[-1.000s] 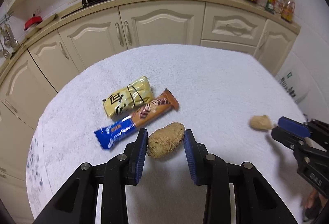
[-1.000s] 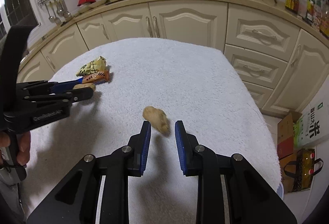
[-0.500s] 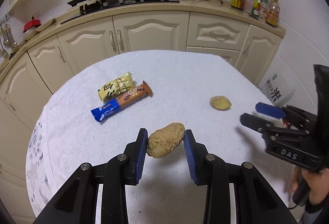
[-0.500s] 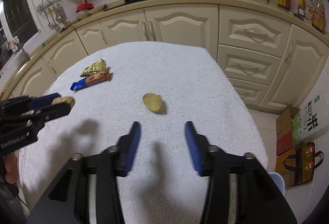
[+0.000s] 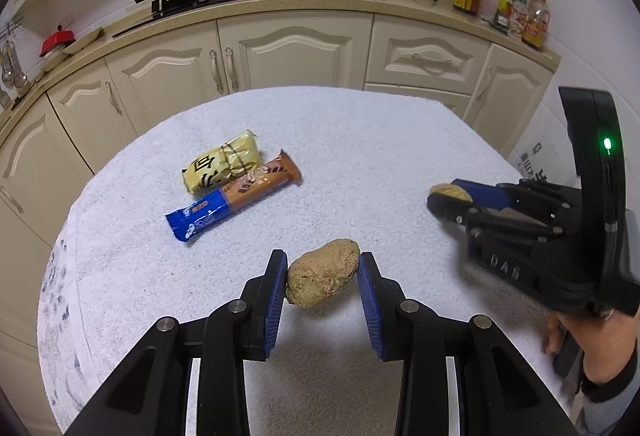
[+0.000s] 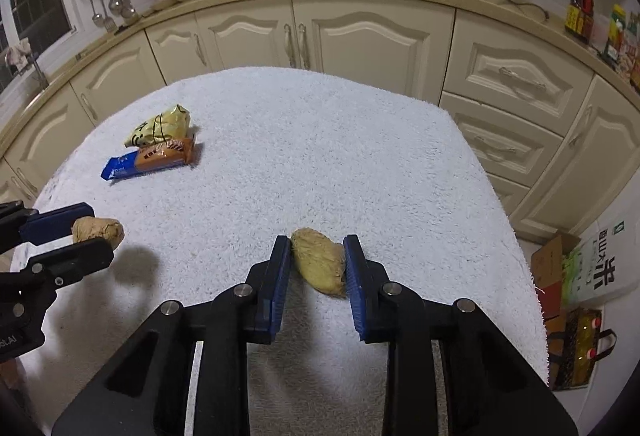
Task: Collect trash
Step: 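Carry both bread rolls to the blue bin and release them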
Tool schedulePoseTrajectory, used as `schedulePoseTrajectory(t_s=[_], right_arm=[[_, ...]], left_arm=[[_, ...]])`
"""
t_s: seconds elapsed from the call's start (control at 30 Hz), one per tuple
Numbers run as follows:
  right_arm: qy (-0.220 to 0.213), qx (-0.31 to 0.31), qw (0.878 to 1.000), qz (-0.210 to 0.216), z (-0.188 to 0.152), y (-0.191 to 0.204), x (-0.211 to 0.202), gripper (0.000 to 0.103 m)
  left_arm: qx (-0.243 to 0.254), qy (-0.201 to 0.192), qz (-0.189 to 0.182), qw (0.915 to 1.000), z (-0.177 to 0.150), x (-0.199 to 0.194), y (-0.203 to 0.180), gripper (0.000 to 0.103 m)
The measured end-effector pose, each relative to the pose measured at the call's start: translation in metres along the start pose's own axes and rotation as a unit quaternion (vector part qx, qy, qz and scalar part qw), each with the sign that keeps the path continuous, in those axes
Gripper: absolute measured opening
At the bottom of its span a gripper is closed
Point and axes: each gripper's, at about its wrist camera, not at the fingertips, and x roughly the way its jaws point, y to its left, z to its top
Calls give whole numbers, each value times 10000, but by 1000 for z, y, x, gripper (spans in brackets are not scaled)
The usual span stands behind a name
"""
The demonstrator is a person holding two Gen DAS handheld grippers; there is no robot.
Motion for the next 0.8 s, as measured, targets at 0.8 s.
schedulePoseTrajectory(t_s=[0.8], right_arm=[[-1102,1489,9797,-763,-170,-175,-217,27]], left_arm=[[1920,-127,-1208,9738,-31,-63,-300,32]])
